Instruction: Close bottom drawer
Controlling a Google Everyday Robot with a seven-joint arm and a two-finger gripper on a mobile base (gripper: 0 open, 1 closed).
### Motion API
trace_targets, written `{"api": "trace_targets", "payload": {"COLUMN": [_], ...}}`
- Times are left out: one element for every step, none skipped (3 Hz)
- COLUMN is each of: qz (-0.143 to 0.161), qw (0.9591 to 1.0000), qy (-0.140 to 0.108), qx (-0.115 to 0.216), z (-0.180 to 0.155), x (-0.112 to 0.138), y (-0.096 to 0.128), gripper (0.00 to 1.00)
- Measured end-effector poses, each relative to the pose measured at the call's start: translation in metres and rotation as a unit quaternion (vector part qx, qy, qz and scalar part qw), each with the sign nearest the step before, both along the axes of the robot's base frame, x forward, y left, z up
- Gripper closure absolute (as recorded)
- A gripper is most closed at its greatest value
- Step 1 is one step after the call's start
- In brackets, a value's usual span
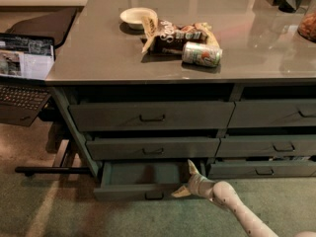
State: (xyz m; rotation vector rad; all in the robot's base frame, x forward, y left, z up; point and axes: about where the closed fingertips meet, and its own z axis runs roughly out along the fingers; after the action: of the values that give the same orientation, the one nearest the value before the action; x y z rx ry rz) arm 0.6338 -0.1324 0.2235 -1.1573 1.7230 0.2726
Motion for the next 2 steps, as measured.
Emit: {"api": "trace_targets", "payload": {"qz": [-0.004, -0.005], "qw": [1.0000, 1.0000], "qy": [0.004, 0.003], "qx": [-0.003, 0.000], "z": [-0.0128, -0.0203], "x": [0.0128, 0.0197], "y": [-0.0081, -0.0109], "gripper": [0.00, 0.17]}}
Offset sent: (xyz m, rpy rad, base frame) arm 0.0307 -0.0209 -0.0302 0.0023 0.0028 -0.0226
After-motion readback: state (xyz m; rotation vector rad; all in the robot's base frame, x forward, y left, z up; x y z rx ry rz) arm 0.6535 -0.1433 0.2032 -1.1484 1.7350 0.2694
